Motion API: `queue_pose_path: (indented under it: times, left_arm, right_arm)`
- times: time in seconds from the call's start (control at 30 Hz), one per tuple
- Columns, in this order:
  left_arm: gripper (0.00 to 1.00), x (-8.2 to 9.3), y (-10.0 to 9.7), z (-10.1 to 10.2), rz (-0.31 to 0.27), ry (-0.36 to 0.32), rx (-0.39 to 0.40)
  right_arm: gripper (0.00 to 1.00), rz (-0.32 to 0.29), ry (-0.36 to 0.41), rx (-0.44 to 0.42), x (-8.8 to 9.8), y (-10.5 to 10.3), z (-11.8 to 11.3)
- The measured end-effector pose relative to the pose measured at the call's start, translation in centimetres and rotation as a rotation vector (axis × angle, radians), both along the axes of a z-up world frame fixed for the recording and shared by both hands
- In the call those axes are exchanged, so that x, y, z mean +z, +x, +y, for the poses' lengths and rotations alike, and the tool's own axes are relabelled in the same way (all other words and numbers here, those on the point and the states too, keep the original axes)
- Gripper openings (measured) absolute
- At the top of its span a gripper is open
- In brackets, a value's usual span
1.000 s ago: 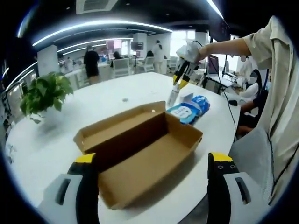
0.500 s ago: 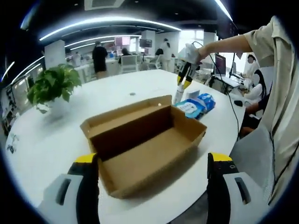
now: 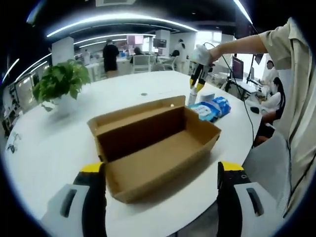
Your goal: Operate the shoe box by opening the lid, removing the specified soft item, and placing it in the target area until the item is outside and the box remains undamaged.
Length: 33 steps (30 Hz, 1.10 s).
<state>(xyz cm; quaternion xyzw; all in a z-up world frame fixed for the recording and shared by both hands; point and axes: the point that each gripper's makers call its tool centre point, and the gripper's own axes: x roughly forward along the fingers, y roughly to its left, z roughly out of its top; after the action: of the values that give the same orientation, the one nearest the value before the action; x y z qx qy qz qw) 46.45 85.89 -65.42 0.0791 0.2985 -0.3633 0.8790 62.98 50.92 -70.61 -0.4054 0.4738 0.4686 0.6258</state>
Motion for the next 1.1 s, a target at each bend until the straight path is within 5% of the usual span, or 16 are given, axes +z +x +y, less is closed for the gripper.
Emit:
queue_pose_path:
  times: [0.63, 0.83, 1.1]
  left_arm:
    - [0.73, -1.0, 1.3, 1.7, -0.01, 0.057, 0.08]
    - [0.62, -1.7, 1.8, 2.3, -0.01, 0.085, 0.111]
    - [0.48, -2.2, 2.5, 3.5, -0.003, 0.105, 0.169]
  right_arm:
    - [0.24, -0.066, 0.022, 0.01, 1.2, 0.8, 0.4]
    - [0.25, -0.13, 0.081, -0.07, 2.6, 1.7, 1.4]
    - [0.27, -0.139, 0.167, -0.226, 3.1, 2.0, 3.3]
